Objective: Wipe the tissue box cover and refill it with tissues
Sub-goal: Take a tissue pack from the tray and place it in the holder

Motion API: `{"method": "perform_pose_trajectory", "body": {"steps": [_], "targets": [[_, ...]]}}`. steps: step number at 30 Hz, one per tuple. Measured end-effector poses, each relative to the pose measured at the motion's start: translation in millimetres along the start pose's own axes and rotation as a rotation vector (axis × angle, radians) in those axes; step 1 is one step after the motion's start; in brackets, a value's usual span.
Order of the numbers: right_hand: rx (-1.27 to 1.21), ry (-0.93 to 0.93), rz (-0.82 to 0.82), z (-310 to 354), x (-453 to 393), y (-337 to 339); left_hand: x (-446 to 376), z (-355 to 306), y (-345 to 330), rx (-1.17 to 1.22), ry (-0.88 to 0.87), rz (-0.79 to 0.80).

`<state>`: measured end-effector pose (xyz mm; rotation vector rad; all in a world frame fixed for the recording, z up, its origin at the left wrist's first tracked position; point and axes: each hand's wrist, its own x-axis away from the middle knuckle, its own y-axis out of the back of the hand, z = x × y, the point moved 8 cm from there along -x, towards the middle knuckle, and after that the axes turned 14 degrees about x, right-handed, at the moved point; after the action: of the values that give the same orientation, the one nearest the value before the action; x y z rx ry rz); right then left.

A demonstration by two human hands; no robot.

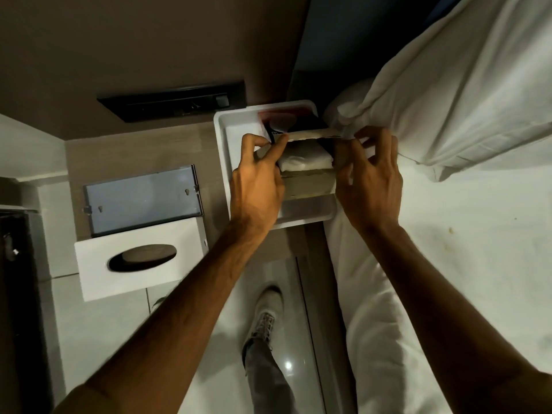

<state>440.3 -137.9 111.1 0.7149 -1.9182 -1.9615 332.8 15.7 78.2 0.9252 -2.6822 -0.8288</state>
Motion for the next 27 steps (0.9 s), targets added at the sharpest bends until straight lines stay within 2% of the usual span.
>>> {"method": "perform_pose_trajectory", "body": {"steps": [5, 8, 10, 12, 13, 16, 20, 23, 27], "targets": [[-0.033, -0.145, 0.040, -19.0, 2.2, -15.4, 1.2, 1.0, 3.3, 0.015, -0.020, 0.002], [-0.197, -0.249, 0.045, -16.9, 6.3, -17.6, 0.9, 0.9, 2.4, 0.022, -0.021, -0.005], [-0.206, -0.049, 0.077, 15.0, 10.0, -13.8, 0.6, 0.8, 1.2, 0.024, -0.017, -0.005], [-0.150, 0.200, 0.176, 45.9, 16.7, -25.0, 0.7, 1.1, 0.2, 0.030, -0.017, -0.001], [-0.129, 0.263, 0.237, 53.5, 16.2, -36.0, 0.5, 1.9, -0.5, 0.034, -0.019, 0.003], [-0.064, 0.334, 0.451, 59.6, 8.1, -69.7, -0.7, 3.0, 0.1, 0.043, -0.030, 0.012], [0.022, 0.388, 0.635, 55.5, 1.8, -84.2, 0.3, 2.3, 5.2, 0.090, -0.038, 0.002], [0.026, 0.447, 0.606, 55.2, 5.2, -66.7, 0.1, 1.7, 9.5, 0.123, -0.037, -0.037], [0.091, 0.496, 0.342, 47.0, 15.6, -38.4, 1.4, 2.0, 11.8, 0.123, -0.047, -0.104]]}}
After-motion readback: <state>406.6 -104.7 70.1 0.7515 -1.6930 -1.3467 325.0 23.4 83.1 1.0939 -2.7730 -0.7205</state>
